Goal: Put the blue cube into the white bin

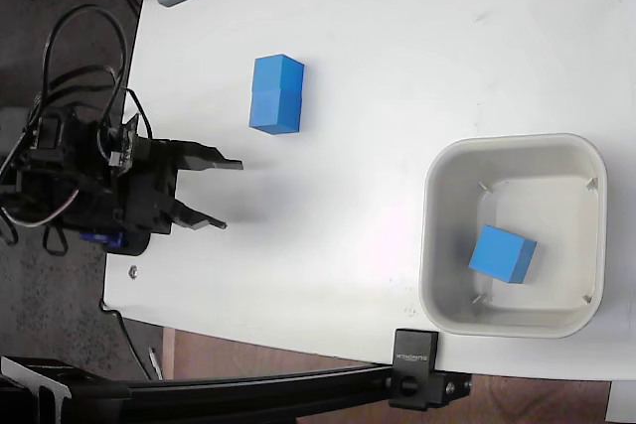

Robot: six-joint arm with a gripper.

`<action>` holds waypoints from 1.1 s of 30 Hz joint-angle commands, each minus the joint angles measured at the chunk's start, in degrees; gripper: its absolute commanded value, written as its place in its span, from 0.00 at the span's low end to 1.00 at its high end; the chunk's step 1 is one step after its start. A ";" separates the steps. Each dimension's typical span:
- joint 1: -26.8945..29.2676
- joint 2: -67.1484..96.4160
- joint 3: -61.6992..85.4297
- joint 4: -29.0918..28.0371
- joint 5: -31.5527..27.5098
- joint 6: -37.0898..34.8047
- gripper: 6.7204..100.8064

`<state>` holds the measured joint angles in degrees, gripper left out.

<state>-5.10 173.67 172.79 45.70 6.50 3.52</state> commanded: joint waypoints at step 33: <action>5.27 -23.20 -29.53 2.37 -3.08 -19.51 0.99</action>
<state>-0.53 154.25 151.61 47.46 3.87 -13.36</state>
